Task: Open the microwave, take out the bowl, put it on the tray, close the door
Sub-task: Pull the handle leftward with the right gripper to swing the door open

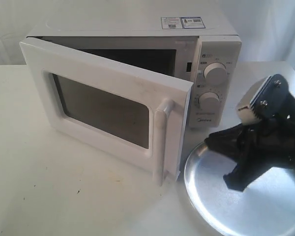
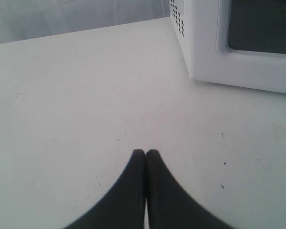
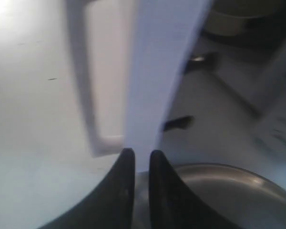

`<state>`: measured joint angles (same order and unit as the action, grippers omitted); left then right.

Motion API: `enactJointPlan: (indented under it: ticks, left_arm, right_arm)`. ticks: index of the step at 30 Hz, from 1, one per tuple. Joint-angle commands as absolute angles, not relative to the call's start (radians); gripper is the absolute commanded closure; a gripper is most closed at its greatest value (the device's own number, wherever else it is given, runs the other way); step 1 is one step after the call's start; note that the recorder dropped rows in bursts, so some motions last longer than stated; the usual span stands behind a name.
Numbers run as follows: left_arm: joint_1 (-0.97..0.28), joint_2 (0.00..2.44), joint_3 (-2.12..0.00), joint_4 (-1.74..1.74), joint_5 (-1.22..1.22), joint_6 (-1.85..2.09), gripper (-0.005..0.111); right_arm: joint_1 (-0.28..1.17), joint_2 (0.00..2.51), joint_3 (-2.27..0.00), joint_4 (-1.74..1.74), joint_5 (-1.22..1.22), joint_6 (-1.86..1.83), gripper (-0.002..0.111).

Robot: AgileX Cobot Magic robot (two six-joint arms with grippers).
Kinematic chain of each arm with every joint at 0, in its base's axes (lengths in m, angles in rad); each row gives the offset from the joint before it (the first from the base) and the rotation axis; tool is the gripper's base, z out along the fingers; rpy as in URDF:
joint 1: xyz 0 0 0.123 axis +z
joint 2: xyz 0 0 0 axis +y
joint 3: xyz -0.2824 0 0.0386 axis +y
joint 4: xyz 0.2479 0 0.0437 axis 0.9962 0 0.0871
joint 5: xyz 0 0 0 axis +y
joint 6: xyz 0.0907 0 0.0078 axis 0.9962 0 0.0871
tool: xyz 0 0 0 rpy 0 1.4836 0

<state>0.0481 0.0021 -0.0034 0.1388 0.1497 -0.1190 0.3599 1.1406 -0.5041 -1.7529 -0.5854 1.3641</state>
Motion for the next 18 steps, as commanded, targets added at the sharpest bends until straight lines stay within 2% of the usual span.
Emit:
enactJointPlan:
  ticks: [1,6,12,15,18]
  left_arm:
    - [0.047,0.0,0.0,0.135,0.149,-0.125,0.107]
    - [0.047,0.0,0.0,0.135,0.149,-0.125,0.107]
    - [0.047,0.0,0.0,0.135,0.149,-0.125,0.107]
    - [0.047,0.0,0.0,0.135,0.149,-0.125,0.107]
    - [0.047,0.0,0.0,0.135,0.149,-0.125,0.107]
  right_arm:
    - [0.358,1.131,-0.499,-1.56,-0.37,1.354,0.108]
    - [0.358,1.199,-0.499,-1.103,-0.405,0.884,0.108]
    - [0.358,1.378,-0.503,-0.744,-0.645,0.481,0.108]
    - [0.358,1.473,-0.522,-0.692,-0.701,0.427,0.108]
    - [0.36,1.588,-0.524,-0.959,-0.841,0.473,0.108]
